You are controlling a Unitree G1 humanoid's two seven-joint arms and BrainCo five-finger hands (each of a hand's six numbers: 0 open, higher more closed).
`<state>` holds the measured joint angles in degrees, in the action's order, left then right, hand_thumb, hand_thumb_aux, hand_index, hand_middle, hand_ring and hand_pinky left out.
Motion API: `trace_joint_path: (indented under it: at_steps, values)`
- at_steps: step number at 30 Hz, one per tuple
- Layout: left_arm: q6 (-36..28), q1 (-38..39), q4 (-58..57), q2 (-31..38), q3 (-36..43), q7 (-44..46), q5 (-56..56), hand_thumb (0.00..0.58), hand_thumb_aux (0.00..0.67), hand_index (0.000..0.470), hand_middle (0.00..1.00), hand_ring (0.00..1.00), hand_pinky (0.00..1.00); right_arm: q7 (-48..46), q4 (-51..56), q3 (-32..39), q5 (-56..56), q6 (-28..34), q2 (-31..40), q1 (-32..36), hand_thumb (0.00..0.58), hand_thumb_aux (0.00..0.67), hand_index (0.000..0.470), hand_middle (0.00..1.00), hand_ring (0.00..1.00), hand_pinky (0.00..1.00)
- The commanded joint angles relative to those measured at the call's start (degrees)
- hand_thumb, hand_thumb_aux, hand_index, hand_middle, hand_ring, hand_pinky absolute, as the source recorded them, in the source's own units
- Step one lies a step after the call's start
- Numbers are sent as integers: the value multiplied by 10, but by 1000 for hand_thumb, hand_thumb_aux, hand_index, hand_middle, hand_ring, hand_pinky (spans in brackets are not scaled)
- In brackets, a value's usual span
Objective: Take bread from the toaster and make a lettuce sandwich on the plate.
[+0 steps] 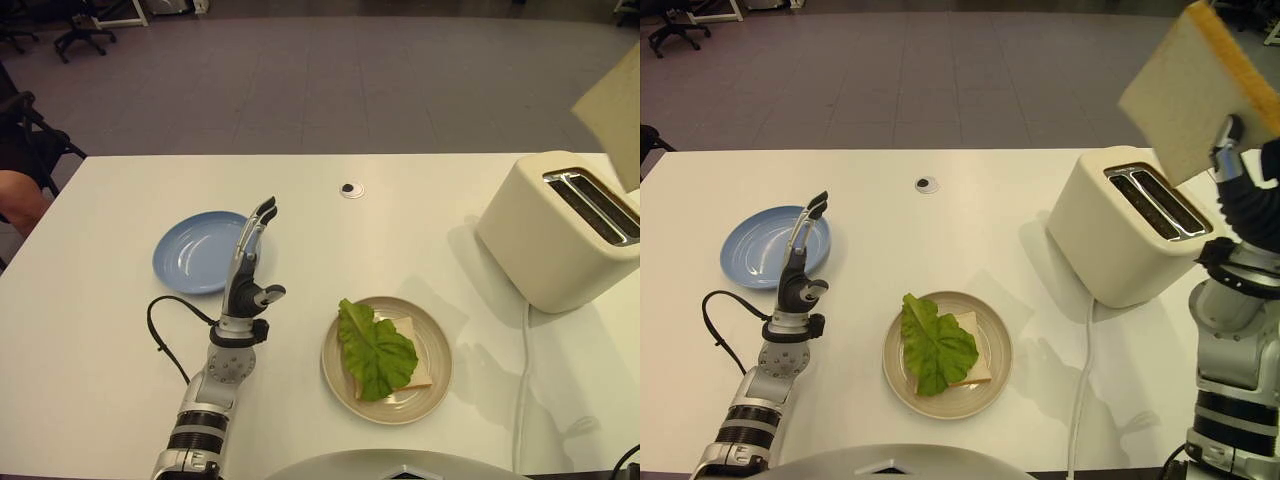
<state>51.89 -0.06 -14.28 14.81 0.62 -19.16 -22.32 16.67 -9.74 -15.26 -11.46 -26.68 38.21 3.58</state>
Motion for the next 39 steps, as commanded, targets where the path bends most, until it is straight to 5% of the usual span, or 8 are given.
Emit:
trace_joint_path:
  at_steps: [1, 15, 23, 27, 28, 29, 31, 39]
  values:
    - [16, -3, -5, 3, 6, 20, 10, 0, 0, 0, 0, 0, 0, -226, -43, 126, 182, 24, 8, -57, 580, 670, 470, 996, 996, 996]
    - [34, -29, -10, 9, 12, 100, 60, 0, 0, 0, 0, 0, 0, -579, 97, 306, 224, 36, -28, -82, 580, 670, 470, 1000, 1000, 1000]
    - [58, -33, 2, 19, 34, 142, 38, 0, 0, 0, 0, 0, 0, -543, 198, 320, 114, 23, -71, -38, 580, 670, 470, 1000, 1000, 1000]
    - [36, 34, 172, 145, 152, 314, 89, 0, 0, 0, 0, 0, 0, -500, 215, 305, 83, 22, -83, -28, 580, 670, 470, 1000, 1000, 1000]
    - [24, 49, 205, 176, 179, 354, 96, 9, 5, 4, 0, 0, 0, -495, 217, 306, 78, 21, -86, -25, 580, 670, 470, 1000, 1000, 1000]
    - [11, 59, 225, 198, 204, 390, 101, 227, 147, 103, 0, 0, 0, -492, 217, 308, 72, 19, -88, -23, 580, 670, 470, 1000, 1000, 1000]
    - [-5, 59, 220, 209, 237, 432, 89, 268, 179, 125, 0, 0, 0, -490, 210, 313, 65, 15, -92, -22, 580, 670, 470, 1000, 1000, 1000]
    - [-5, -10, -10, 155, 286, 375, -121, 100, 60, 42, 0, 0, 0, -502, 140, 321, 60, 14, -89, -36, 580, 670, 470, 1000, 1000, 1000]
